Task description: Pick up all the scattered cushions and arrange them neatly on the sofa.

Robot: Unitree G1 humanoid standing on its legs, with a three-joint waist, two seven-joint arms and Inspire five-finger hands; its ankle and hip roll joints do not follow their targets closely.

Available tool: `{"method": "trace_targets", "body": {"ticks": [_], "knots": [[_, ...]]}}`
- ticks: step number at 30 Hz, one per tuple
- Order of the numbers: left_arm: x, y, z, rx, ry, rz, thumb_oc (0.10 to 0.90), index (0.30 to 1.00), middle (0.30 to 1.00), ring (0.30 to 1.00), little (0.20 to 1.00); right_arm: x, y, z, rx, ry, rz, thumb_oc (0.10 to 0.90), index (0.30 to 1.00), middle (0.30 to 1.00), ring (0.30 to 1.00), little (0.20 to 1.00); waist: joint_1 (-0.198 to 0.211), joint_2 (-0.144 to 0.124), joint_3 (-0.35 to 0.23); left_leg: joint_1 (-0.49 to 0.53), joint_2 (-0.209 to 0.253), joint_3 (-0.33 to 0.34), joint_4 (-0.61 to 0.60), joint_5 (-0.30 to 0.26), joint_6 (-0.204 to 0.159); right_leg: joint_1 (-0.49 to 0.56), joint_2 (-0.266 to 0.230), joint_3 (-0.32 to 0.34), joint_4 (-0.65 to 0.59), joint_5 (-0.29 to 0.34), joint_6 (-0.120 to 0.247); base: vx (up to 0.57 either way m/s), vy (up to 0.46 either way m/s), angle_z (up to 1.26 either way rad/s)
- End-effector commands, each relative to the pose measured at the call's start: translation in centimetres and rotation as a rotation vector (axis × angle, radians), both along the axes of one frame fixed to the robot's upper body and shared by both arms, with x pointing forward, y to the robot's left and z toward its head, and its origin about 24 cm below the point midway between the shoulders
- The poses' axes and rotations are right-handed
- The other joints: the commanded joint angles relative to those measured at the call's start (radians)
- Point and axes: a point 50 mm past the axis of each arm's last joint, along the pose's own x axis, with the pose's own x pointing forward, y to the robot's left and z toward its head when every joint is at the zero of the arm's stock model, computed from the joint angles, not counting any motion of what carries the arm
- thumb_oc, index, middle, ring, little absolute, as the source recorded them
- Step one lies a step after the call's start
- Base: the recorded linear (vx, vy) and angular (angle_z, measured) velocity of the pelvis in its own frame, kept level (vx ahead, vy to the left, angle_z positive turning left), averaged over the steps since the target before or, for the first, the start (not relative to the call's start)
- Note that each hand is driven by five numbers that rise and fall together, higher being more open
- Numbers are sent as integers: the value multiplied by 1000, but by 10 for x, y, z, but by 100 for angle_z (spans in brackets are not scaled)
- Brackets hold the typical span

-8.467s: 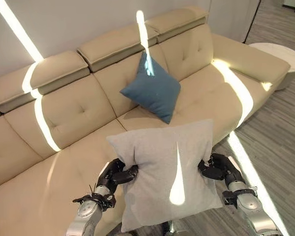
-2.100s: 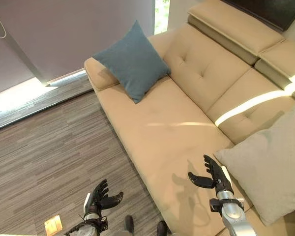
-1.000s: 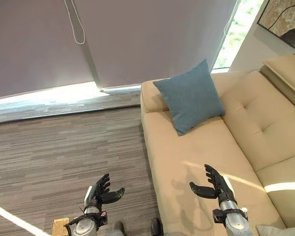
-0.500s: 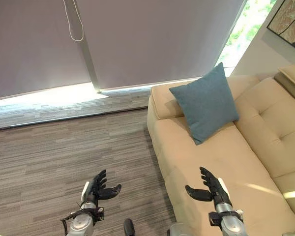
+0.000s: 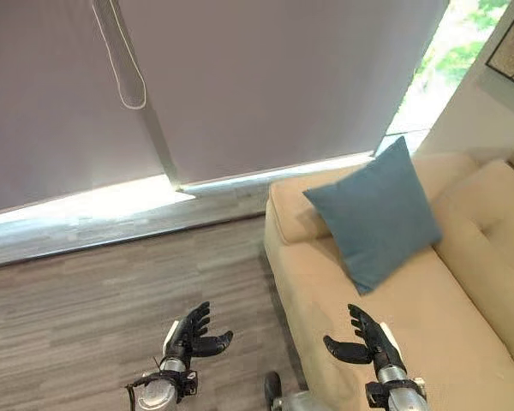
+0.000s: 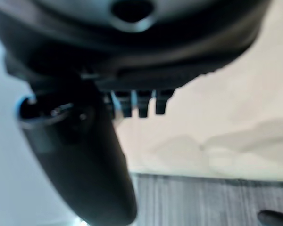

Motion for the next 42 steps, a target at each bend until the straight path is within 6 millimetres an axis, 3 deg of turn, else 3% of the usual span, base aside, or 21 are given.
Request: {"method": "trace_targets", "body": {"ticks": [1,3,4,6,9,13,14,16,18,19,20,22,23,27,32,33,34,36,37,40,42], "knots": [[20,7,28,16,-170,-16,800,900,900,900,900,30,-12,34,-32,-197,-1,800,900,900,900,900,6,-56,-14,52,-13,-10,-306,-49,125,46,-37,81,8,-128,143,309,54,-121],[18,8,27,18,-165,-13,800,900,900,900,900,30,-12,33,-32,-190,-4,800,900,900,900,900,12,-63,-16,42,-22,-24,-352,-62,135,51,-43,95,9,-134,148,208,99,-114],[14,9,25,11,-152,7,800,900,900,900,900,29,-13,30,-42,-173,-8,800,900,900,900,900,44,-55,-2,3,-42,-140,-533,-20,125,78,-31,147,11,-160,153,265,147,-82],[16,10,28,7,-174,21,800,900,900,900,900,33,-13,31,-55,-178,-16,800,900,900,900,900,65,-41,9,-54,-58,-253,-611,65,107,97,-18,194,15,-178,153,294,186,-89],[15,10,26,28,-155,-9,800,900,900,900,900,31,-11,26,-44,-159,-14,800,900,900,900,900,56,-25,-13,9,-50,-233,-670,59,123,97,-33,230,37,-192,164,316,328,-109],[23,19,35,66,-193,4,800,900,900,900,900,46,4,30,-43,-176,52,800,900,900,900,900,68,-19,-14,58,-51,-126,-690,23,176,37,-62,277,158,-171,213,190,300,-78],[28,25,42,71,-223,38,800,900,900,900,900,55,11,36,-38,-209,71,800,900,900,900,900,87,-13,-5,74,-38,-76,-711,18,183,-1,-78,214,206,-173,227,58,148,-117],[29,27,44,71,-235,58,800,900,900,900,900,60,14,40,-42,-232,82,800,900,900,900,900,102,-8,-8,91,-33,-42,-725,12,185,-24,-106,98,221,-173,231,68,101,-108],[29,31,46,59,-246,91,800,900,900,900,900,65,16,44,-55,-251,99,800,900,900,900,900,120,-9,-18,121,-29,14,-738,-1,183,-32,-125,-68,164,-176,212,75,42,-103],[29,31,46,59,-246,91,800,900,900,900,900,65,16,44,-56,-251,99,800,900,900,900,900,119,-9,-18,121,-29,14,-739,-1,182,-31,-125,-69,162,-175,212,103,-2,-73],[29,36,48,54,-257,128,800,900,900,900,900,66,18,45,-62,-259,106,800,900,900,900,900,134,-6,-16,146,-20,37,-737,-28,175,-41,-134,-168,143,-190,208,6,-10,-57],[27,37,47,48,-259,144,800,900,900,900,900,67,18,46,-68,-265,105,800,900,900,900,900,139,-10,-12,141,-17,66,-726,-17,177,-25,-146,-219,108,-166,205,-19,-58,-81],[26,35,47,41,-261,151,800,900,900,900,900,63,13,46,-86,-260,90,800,900,900,900,900,125,-20,-17,146,-24,63,-722,-21,176,-12,-114,-153,73,-167,201,26,-82,-83],[24,34,47,25,-264,167,800,900,900,900,900,59,3,48,-100,-267,48,800,900,900,900,900,118,-22,-28,163,-32,71,-710,-37,174,23,-100,-121,21,-149,198,63,-69,9],[33,29,53,21,-291,129,800,900,900,900,900,54,-11,50,-101,-269,-5,800,900,900,900,900,91,-32,-15,126,10,68,-533,-53,143,78,-79,-74,-27,-144,169,4,-85,7],[34,27,53,1,-297,141,800,900,900,900,900,55,-11,51,-95,-274,-6,800,900,900,900,900,102,-32,-4,90,-1,-8,-481,-23,129,85,-68,-41,-31,-144,157,-10,-16,-10],[35,27,53,2,-298,141,800,900,900,900,900,55,-11,51,-94,-274,-6,800,900,900,900,900,101,-33,-6,87,-3,-9,-485,-18,130,80,-70,-42,-31,-142,157,-19,3,-41],[35,23,54,-12,-306,148,800,900,900,900,900,56,-11,50,-91,-275,-9,800,900,900,900,900,119,-39,-5,44,-53,-132,-535,-44,132,83,-73,5,-38,-142,166,44,26,-57],[35,23,54,-12,-306,148,800,900,900,900,900,56,-12,50,-91,-274,-9,800,900,900,900,900,118,-39,-5,45,-54,-132,-537,-44,132,84,-74,4,-38,-143,166,85,41,-30],[38,24,57,3,-318,155,800,900,900,900,900,57,-14,50,-104,-272,-20,800,900,900,900,900,134,-29,1,3,-81,-225,-608,9,126,90,-62,41,-27,-150,171,89,56,-39],[38,24,60,-9,-335,169,800,900,900,900,900,55,-15,50,-107,-271,-19,800,900,900,900,900,134,-19,-6,33,-79,-252,-661,17,134,94,-52,61,-20,-162,171,135,118,-66]]}}
